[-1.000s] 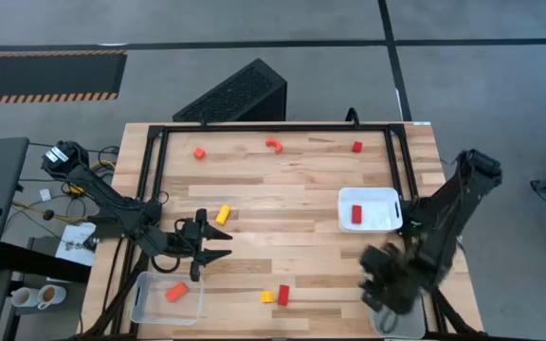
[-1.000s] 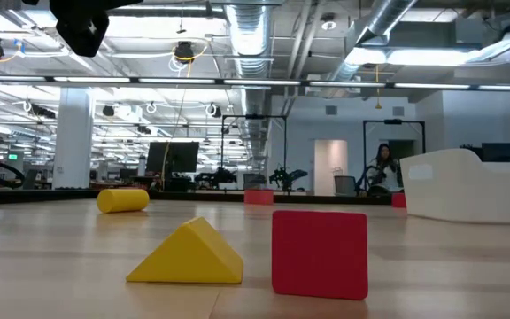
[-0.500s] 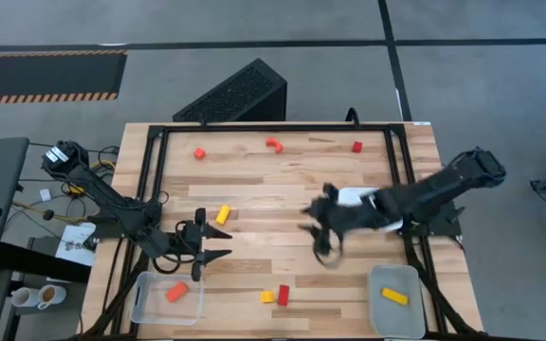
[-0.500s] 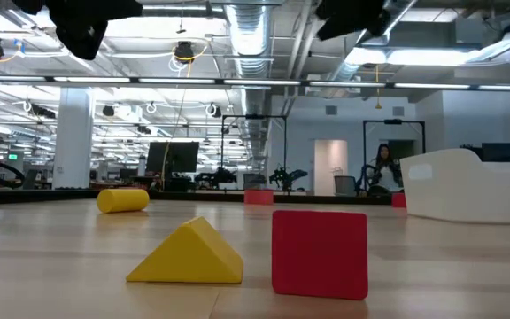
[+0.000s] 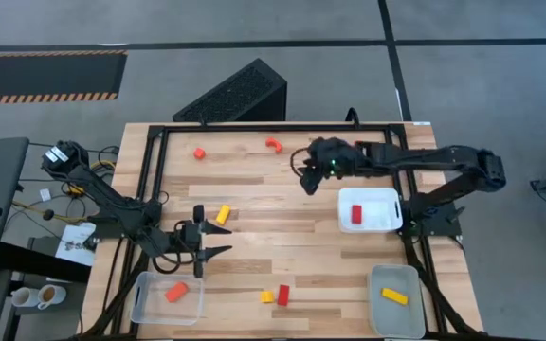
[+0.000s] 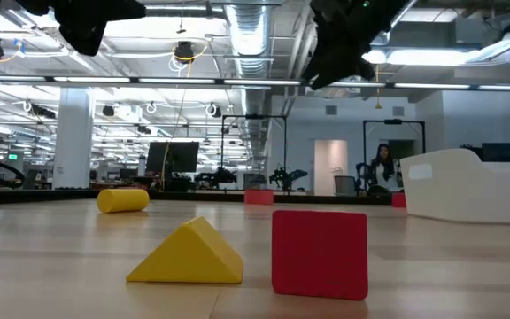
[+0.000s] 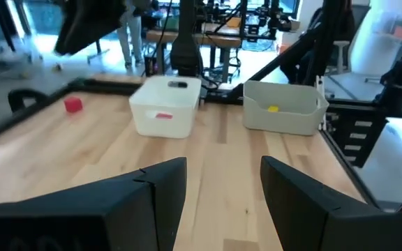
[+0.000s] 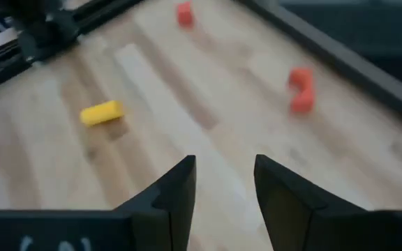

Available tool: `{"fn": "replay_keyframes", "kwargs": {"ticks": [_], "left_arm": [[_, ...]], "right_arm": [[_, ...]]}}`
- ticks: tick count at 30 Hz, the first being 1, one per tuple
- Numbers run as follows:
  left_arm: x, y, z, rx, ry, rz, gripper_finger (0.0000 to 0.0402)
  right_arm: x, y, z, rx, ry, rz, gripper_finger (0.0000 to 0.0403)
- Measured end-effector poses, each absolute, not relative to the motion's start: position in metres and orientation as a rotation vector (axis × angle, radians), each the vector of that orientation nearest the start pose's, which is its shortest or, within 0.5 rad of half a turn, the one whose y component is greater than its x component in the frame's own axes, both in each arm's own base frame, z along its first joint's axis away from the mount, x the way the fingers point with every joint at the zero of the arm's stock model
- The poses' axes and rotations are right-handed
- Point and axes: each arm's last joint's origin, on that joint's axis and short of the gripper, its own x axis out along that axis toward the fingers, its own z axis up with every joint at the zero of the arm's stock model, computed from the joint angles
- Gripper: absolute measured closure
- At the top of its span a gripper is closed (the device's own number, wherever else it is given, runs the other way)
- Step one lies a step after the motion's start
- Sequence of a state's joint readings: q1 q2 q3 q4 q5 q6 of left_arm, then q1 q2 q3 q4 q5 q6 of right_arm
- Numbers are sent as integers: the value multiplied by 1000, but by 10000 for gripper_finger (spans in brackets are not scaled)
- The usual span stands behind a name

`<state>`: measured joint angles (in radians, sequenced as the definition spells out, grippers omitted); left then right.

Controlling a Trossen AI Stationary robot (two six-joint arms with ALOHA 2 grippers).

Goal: Sort & place blocks by color
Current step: Put the left orange block into the transparent bin

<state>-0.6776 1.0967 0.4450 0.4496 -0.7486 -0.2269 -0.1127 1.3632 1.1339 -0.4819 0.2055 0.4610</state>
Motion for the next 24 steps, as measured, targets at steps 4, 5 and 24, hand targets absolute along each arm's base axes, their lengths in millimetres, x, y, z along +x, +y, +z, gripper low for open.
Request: {"fn": "replay_keyframes", "kwargs": {"ticks": [4,5,24], "left_arm": [[180,-120,210,-169,220,114,233],[180,-119,208,-180,234,126,233],[210,15,252,-172,652,721,233]], "right_arm": [[290,15,302,324,635,-369,254],[288,28,303,286,625,-370,257],[260,142,319,65,311,-394,285]]}}
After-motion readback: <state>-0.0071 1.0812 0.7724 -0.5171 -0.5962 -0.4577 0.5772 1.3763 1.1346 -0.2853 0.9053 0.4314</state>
